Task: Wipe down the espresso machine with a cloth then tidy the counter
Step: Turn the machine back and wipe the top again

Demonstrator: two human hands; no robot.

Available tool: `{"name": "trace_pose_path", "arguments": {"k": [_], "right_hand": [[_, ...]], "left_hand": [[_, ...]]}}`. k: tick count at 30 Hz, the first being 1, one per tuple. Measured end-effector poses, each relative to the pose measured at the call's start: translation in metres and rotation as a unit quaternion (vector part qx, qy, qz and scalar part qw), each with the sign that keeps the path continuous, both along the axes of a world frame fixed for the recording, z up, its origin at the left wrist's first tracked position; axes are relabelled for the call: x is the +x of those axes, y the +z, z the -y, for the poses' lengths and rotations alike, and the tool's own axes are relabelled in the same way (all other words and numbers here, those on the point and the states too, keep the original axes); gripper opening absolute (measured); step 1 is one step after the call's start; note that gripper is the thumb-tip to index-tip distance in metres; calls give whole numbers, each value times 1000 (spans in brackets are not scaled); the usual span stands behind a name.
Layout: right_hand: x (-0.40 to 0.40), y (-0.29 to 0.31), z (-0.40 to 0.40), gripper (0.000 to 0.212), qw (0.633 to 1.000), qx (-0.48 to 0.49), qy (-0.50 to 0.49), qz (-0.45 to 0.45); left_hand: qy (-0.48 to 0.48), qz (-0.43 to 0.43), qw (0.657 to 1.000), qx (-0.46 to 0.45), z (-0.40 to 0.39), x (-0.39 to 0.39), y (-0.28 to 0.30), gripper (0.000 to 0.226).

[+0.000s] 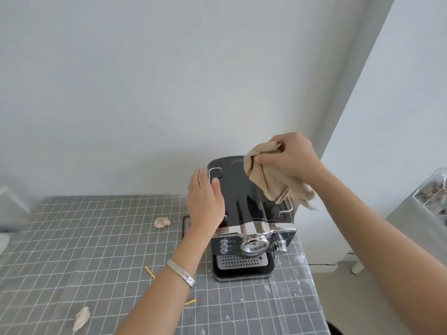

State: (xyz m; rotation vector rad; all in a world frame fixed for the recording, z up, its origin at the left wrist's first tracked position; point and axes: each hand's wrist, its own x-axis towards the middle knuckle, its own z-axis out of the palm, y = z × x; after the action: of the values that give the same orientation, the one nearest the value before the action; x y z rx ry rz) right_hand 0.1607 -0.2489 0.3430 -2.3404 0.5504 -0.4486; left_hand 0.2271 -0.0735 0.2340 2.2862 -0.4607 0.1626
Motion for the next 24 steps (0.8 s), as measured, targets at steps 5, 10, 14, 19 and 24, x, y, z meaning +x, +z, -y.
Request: {"name": "trace_pose_path", "arguments": {"k": [5, 10, 14, 19, 24], "right_hand": [[73, -31, 15, 25, 989, -118, -64, -67], [110, -89, 8, 37, 982, -144, 9, -122], [113, -106, 6, 38, 978, -165, 51, -118], [103, -105, 0, 26, 979, -160, 109, -72], [72, -101, -13, 23, 988, -61, 54, 131]], "left_hand": [[-3, -61, 992, 106, 13, 3, -18, 56], [-4, -71, 993, 93, 12, 6, -26, 57], [-6, -83, 995, 60, 13, 7, -27, 59], [-8, -93, 995, 40, 12, 7, -28, 61], [-12, -124, 992, -18, 9, 5, -28, 66]]}}
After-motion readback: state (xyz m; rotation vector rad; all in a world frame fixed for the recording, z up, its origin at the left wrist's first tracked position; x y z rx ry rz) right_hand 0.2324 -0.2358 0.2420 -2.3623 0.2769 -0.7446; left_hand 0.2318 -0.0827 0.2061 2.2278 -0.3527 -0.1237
